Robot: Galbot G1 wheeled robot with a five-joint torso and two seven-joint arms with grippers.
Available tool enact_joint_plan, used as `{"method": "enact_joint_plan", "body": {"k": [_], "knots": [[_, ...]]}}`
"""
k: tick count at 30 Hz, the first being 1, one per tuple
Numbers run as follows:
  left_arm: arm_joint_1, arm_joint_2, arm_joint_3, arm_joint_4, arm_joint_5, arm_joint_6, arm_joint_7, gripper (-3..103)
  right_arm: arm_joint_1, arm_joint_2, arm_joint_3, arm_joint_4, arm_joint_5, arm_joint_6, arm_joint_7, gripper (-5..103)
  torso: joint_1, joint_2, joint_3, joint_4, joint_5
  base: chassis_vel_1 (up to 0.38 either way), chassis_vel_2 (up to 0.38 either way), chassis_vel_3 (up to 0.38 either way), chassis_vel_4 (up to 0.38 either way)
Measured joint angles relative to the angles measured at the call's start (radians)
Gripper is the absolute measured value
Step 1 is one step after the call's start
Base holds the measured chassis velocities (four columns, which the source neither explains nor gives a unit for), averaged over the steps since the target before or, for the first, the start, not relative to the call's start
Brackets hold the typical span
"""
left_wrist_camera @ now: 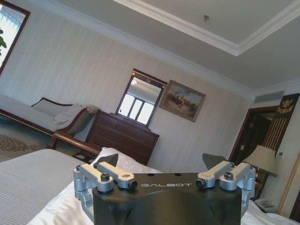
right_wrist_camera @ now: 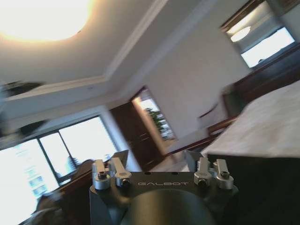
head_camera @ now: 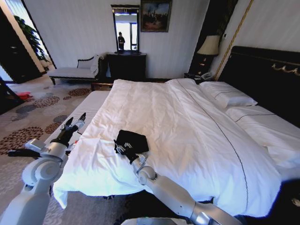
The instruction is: Fold the clothes on the bed.
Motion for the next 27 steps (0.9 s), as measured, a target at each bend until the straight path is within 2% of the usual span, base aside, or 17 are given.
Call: {"method": "enact_joint_plan", "body": {"k": [1,2,4,6,7,8,9,11,13,23,27], "knots": [[0.000,0.000,0.000,0.000,0.000,0.000,0.000,100,0.000,0.000,0.000,0.000,0.000,0.000,0.000,65,0.000,0.000,0.000,0.0000,0.0000,0.000,0.000,0.000,0.000],[0.000,-0.001,0.000,0.000,0.001,0.000,0.000,100,0.011,0.007,0.007,-0.016,0.003,-0.002,0.026,71,0.000,0.000,0.000,0.0001,0.0000,0.000,0.000,0.000,0.000],[0.000,-0.003,0.002,0.001,0.005,-0.001,0.001,100,0.049,0.034,0.028,-0.075,0.048,-0.026,0.116,82,0.000,0.000,0.000,0.0000,0.0000,0.000,0.000,0.000,0.000],[0.000,-0.003,0.002,0.001,0.006,-0.001,0.001,100,0.057,0.041,0.031,-0.086,0.064,-0.031,0.132,82,0.000,0.000,0.000,0.0000,0.0000,0.000,0.000,0.000,0.000],[0.000,-0.003,0.002,0.001,0.008,-0.002,0.001,100,0.074,0.056,0.038,-0.112,0.105,-0.040,0.156,92,0.000,0.000,0.000,0.0000,0.0000,0.000,0.000,0.000,0.000],[0.000,-0.003,0.002,0.001,0.010,-0.002,0.001,100,0.085,0.068,0.043,-0.131,0.124,-0.044,0.162,92,0.000,0.000,0.000,0.0001,0.0000,0.000,0.000,0.000,0.000],[0.000,-0.003,0.002,0.001,0.010,-0.002,0.001,100,0.085,0.068,0.043,-0.131,0.124,-0.044,0.162,92,0.000,0.000,0.000,0.0001,0.0000,0.000,0.000,0.000,0.000],[0.000,-0.001,0.000,0.002,0.013,-0.003,0.001,100,0.099,0.081,0.045,-0.158,0.136,-0.047,0.161,99,0.000,0.000,0.000,0.0001,0.0000,0.000,0.000,0.000,0.000],[0.003,0.001,-0.006,0.003,0.014,-0.004,0.001,100,0.121,0.108,0.043,-0.202,0.155,-0.052,0.146,100,0.000,0.000,0.000,0.0001,0.0000,0.000,0.000,0.000,0.000],[0.020,0.003,-0.025,-0.003,0.020,-0.005,0.002,100,0.135,0.178,-0.021,-0.287,0.146,-0.057,0.062,100,0.000,0.000,0.000,0.0000,-0.0002,0.000,0.000,0.000,0.000],[0.039,0.001,-0.039,-0.020,0.019,-0.005,0.002,100,0.146,0.230,-0.051,-0.385,0.126,-0.060,0.027,100,0.000,0.000,0.000,0.0002,-0.0001,0.000,0.000,0.000,0.000]]}}
